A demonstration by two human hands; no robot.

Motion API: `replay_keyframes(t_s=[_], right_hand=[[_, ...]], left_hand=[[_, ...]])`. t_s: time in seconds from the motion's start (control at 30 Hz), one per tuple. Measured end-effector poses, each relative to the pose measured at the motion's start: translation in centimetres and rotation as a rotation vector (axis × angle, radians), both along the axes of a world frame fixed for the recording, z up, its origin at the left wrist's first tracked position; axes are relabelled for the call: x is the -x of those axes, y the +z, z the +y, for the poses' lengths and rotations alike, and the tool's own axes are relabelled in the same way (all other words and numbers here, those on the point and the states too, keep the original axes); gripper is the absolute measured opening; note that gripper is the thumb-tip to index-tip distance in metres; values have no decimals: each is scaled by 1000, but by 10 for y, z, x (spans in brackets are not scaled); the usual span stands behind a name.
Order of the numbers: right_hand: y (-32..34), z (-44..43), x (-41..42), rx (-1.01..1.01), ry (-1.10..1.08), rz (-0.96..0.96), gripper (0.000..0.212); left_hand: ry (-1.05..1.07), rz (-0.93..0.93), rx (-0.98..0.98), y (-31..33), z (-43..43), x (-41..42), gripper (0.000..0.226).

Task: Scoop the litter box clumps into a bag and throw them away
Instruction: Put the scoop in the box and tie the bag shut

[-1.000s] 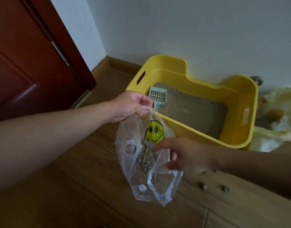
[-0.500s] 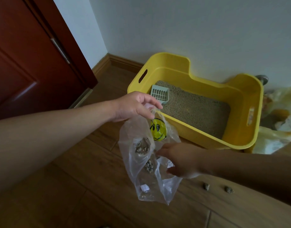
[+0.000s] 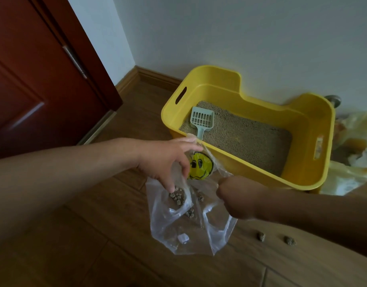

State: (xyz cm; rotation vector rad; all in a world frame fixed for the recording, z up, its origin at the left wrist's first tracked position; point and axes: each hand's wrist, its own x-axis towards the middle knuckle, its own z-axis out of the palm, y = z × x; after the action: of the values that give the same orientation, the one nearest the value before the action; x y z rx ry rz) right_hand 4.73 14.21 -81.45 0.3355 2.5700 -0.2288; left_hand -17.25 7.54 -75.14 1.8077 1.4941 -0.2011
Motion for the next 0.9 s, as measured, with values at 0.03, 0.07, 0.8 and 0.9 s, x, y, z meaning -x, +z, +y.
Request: replay_keyframes(t_s=[0.03,0.07,0.8,0.9], right_hand=[[1,2,-2,9,-6,28,19],[2,4,-5,26,-22,70,19],[74,22,-6,643,-644,654,20],[88,20,0,755,-724,718,18]], left_hand=[[3,1,-18,0,-1,0,15],[20,-9,-34,0,-2,0,13],[348,-225,-474,39,-14,-12,18],[383,-304,-483,49,-15,-23,18]])
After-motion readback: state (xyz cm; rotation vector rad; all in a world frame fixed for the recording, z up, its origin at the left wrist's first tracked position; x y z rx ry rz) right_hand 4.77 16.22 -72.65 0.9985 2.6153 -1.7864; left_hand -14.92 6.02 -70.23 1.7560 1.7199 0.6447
